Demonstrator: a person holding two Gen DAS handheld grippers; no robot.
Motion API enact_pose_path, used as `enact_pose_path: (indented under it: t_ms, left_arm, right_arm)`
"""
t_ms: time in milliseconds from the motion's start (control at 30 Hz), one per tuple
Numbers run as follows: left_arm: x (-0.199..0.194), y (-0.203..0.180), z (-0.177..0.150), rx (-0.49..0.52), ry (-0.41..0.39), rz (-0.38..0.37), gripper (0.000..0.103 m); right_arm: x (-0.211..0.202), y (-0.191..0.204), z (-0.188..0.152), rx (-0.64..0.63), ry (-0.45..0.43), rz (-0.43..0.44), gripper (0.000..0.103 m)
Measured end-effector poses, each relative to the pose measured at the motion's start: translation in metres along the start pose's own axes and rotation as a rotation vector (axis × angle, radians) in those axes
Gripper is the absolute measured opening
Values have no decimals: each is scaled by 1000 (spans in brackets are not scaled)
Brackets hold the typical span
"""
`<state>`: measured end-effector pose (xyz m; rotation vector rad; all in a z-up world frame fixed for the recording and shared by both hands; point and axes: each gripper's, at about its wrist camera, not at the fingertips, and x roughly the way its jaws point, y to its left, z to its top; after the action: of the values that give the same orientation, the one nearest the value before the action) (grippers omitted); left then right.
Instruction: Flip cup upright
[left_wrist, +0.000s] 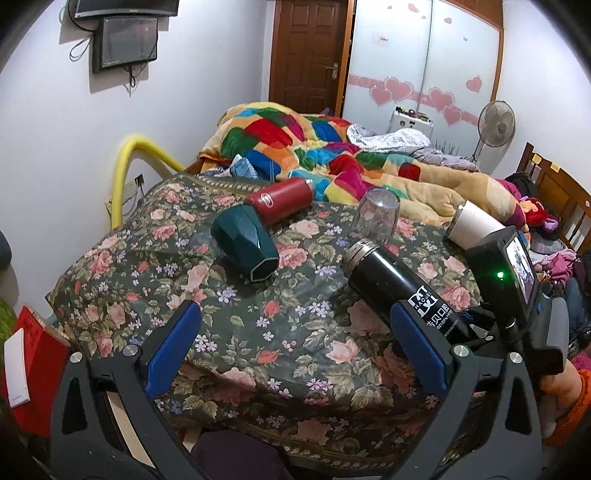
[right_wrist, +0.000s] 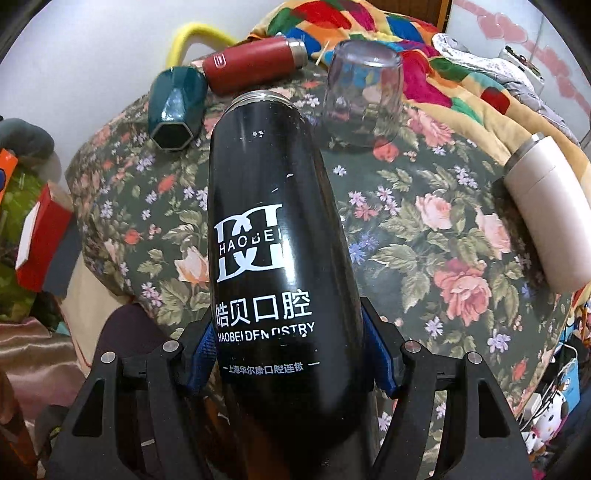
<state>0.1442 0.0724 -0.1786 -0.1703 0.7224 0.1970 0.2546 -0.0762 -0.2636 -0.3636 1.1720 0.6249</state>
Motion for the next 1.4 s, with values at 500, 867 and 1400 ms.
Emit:
enact_pose_path:
  t_ms: [500,867,1400]
  left_arm:
    - [29,0,-7,-17,83,-15,103]
    - [42,-8,4,-31,126,-43,103]
    - [131,-56,-5,-141,441,-192,92]
  right_arm:
    - [17,4,4,-24,33,-23,67]
    - [-31,-7,-2,1,-50,24,67]
    - [-140,-47,-62,143,-349,-184,70]
